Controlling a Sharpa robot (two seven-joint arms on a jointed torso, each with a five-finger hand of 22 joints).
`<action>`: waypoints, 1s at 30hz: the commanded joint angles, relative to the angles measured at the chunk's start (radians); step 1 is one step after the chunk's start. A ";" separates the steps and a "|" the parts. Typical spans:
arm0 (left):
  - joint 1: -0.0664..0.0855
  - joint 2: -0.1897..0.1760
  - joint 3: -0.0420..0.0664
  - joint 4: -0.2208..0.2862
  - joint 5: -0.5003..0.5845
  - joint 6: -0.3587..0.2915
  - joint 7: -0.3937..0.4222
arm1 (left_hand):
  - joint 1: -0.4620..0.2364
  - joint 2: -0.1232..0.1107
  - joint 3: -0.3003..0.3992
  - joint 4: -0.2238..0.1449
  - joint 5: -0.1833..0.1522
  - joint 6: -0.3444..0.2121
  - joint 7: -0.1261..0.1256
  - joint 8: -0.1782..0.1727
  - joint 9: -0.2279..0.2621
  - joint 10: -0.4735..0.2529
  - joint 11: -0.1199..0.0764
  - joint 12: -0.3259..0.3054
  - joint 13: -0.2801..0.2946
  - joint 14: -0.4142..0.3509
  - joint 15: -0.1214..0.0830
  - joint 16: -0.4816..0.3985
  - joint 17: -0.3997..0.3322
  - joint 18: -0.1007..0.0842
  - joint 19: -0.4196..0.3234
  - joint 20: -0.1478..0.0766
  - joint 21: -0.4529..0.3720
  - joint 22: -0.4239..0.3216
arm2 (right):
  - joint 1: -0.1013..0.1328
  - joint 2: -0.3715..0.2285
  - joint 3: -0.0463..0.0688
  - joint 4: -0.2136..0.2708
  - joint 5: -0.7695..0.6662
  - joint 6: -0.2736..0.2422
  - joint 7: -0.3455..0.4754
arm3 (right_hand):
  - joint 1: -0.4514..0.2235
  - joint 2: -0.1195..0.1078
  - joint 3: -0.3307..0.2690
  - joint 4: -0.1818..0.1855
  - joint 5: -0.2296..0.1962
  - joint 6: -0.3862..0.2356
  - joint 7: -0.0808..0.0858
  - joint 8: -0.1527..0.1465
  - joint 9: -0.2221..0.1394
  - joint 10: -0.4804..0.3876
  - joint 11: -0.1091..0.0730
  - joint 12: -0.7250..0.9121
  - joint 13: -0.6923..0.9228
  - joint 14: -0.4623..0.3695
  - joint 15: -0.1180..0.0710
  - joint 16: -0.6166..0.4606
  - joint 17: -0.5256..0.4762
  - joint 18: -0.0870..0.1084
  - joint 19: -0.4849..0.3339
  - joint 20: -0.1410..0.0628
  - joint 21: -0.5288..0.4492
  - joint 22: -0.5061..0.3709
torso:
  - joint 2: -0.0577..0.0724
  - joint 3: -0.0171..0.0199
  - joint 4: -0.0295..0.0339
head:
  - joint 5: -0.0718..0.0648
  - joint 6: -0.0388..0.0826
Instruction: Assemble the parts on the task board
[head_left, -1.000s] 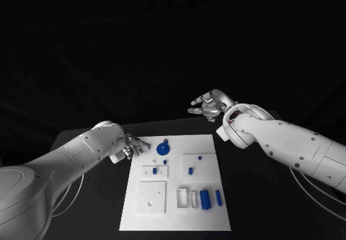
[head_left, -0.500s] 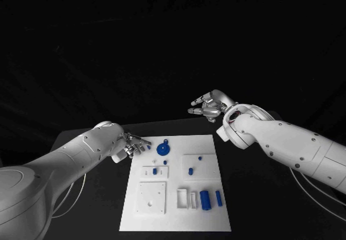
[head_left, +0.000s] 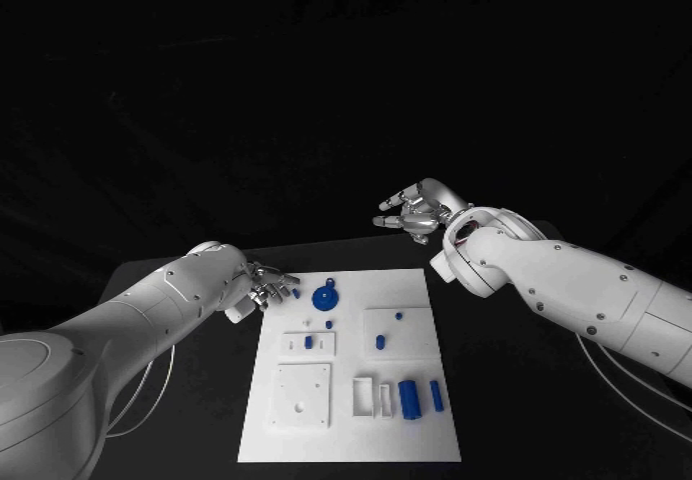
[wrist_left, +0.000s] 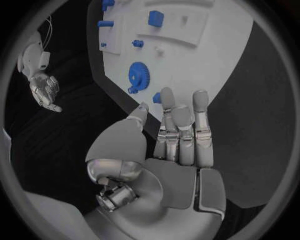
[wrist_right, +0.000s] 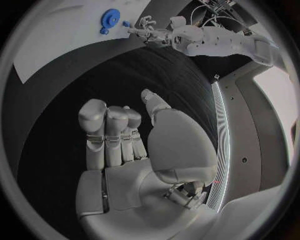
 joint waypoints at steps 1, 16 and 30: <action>0.001 0.005 0.001 -0.005 0.018 -0.005 0.014 | 0.003 0.009 0.000 -0.006 -0.006 -0.001 -0.003 0.001 -0.001 0.033 0.001 -0.002 0.001 0.001 0.000 0.003 0.001 0.003 0.003 0.001 0.001 0.019 | 0.001 0.002 0.001 0.003 -0.011 0.007 0.002 | 0.003 0.005 0.005 0.001 -0.003 -0.001 0.003 -0.002 0.000 -0.001 -0.003 -0.001 0.001 -0.001 0.002 -0.004 0.001 0.009 0.025 0.006 -0.001 0.107 | 0.001 0.0011 -0.0013 | -0.001 0.000; 0.001 0.016 0.000 -0.020 0.013 0.046 -0.003 | 0.010 0.012 -0.007 -0.016 -0.004 0.007 -0.006 0.001 -0.003 0.034 0.000 -0.001 0.000 0.000 -0.001 0.004 0.002 0.002 0.001 0.000 0.003 0.019 | 0.007 0.002 0.001 0.013 -0.013 0.007 0.000 | 0.003 0.005 0.007 -0.001 -0.004 0.000 0.003 -0.002 0.000 0.000 -0.003 0.000 0.002 -0.001 0.002 -0.004 0.002 0.009 0.025 0.006 -0.001 0.108 | 0.004 0.0015 -0.0012 | -0.009 -0.001; 0.000 0.018 0.000 -0.020 0.012 0.050 -0.003 | 0.013 0.009 -0.009 -0.019 -0.004 0.006 -0.005 0.001 -0.006 0.034 0.000 -0.001 0.000 0.000 -0.001 0.004 0.003 0.001 0.000 -0.001 0.004 0.019 | 0.008 0.003 0.001 0.015 -0.013 0.007 0.000 | 0.003 0.005 0.007 -0.001 -0.004 0.000 0.003 -0.002 0.000 0.000 -0.003 0.000 0.002 -0.001 0.002 -0.004 0.002 0.009 0.025 0.006 -0.001 0.108 | 0.004 0.0008 -0.0009 | -0.012 -0.003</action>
